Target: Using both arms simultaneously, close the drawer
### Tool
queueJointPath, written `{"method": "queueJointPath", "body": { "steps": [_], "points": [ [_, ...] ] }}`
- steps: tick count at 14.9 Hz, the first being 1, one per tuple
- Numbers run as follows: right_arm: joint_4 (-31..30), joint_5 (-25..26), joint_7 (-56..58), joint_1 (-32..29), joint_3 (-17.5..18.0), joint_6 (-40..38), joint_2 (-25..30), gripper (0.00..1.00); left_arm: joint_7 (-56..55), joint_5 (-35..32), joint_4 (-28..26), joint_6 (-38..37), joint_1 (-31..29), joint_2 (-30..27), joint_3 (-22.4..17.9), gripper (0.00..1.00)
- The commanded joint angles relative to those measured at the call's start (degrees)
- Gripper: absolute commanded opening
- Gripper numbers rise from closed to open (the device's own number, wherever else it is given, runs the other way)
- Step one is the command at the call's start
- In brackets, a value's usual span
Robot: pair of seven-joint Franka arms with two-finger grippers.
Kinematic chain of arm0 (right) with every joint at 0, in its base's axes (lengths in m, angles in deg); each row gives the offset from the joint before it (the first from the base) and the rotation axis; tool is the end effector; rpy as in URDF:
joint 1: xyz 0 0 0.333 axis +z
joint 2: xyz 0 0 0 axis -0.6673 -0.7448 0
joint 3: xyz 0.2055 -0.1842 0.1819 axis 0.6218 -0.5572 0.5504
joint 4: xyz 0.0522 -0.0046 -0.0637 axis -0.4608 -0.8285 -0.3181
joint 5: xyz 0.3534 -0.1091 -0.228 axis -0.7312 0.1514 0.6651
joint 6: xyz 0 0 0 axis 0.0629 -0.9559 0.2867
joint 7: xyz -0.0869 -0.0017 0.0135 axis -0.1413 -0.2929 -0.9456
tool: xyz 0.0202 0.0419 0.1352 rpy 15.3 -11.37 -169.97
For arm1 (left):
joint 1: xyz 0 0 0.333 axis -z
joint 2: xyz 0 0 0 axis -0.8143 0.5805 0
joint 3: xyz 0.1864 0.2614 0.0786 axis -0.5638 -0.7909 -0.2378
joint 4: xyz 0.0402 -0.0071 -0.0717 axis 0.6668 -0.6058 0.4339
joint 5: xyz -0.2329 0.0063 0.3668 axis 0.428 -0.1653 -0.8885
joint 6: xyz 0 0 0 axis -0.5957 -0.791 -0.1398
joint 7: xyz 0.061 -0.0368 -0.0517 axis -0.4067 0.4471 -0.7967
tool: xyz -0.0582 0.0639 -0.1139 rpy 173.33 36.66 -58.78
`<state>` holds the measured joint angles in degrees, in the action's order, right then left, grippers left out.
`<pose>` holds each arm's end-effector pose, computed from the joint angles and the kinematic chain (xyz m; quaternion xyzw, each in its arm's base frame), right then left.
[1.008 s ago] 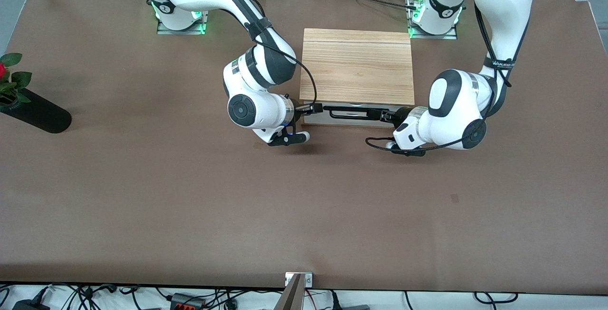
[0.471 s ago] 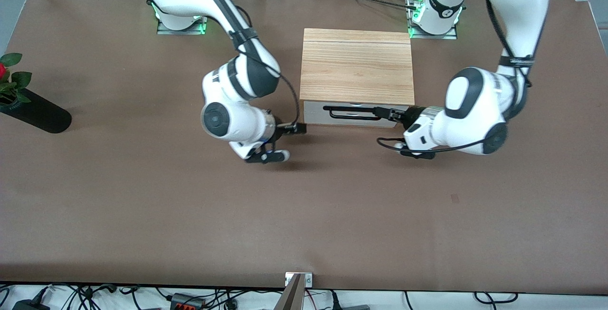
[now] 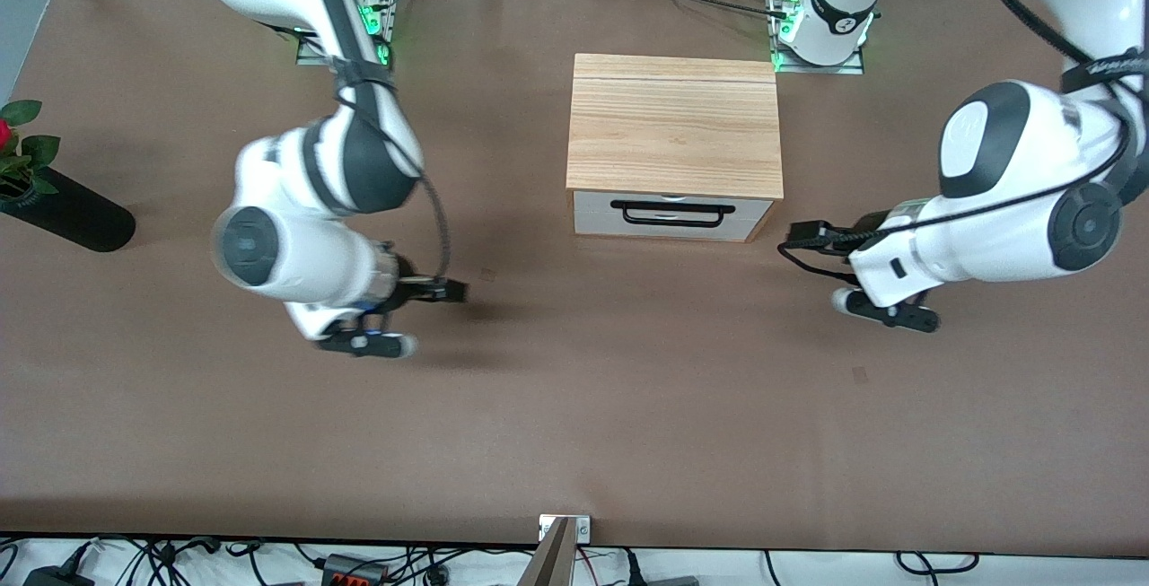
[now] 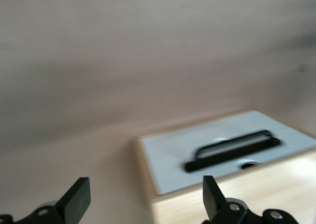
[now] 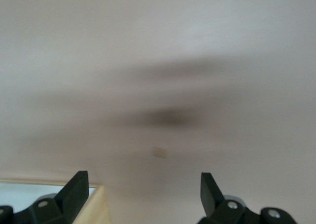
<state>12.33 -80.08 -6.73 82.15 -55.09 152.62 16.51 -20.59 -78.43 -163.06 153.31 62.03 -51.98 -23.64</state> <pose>0.7249 0.2767 0.3789 -0.9917 0.0719 0.0625 0.0866 0.6858 -0.1468 0.4287 0.9849 -0.0920 -0.1146 0.0916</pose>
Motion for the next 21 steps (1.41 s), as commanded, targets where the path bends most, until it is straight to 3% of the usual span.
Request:
{"method": "queueJointPath", "body": {
  "steps": [1,4,8,10,13,15,17,21],
  "points": [
    [3.55,0.73,0.23,-1.08,-7.01,-6.65,0.37,1.00,0.64,-11.45,4.91,-4.19,-0.48,0.08,0.01,1.00],
    [3.81,0.82,3.57,-4.68,-10.37,-9.55,0.89,1.00,0.47,-16.50,7.99,-8.06,-0.66,-1.05,0.01,1.00],
    [1.80,1.26,7.87,-10.39,-8.36,-11.49,8.09,1.00,0.29,-14.05,7.48,-8.34,-2.50,-7.02,-1.75,1.00],
    [-2.67,9.38,9.98,-13.81,-0.84,-10.01,13.35,1.00,0.12,-10.36,2.76,-8.07,-4.17,-11.41,-2.28,1.00],
    [-14.42,32.13,10.43,-22.50,18.22,-3.51,23.54,1.00,0.03,-10.61,-10.58,-3.70,-6.98,-20.01,-1.84,1.00],
    [-22.08,35.18,12.35,-28.74,26.59,-2.45,29.26,1.00,0.29,-10.87,-20.69,2.53,-8.30,-25.64,-1.31,1.00],
    [-26.14,35.71,14.73,-31.23,28.91,-2.53,32.96,1.00,0.55,-10.87,-26.17,5.63,-8.31,-28.47,-1.22,1.00],
    [-27.21,35.62,14.57,-31.32,28.83,-4.98,34.65,1.00,0.82,-10.79,-24.17,3.45,-8.04,-28.04,-1.13,1.00]
  ]
}}
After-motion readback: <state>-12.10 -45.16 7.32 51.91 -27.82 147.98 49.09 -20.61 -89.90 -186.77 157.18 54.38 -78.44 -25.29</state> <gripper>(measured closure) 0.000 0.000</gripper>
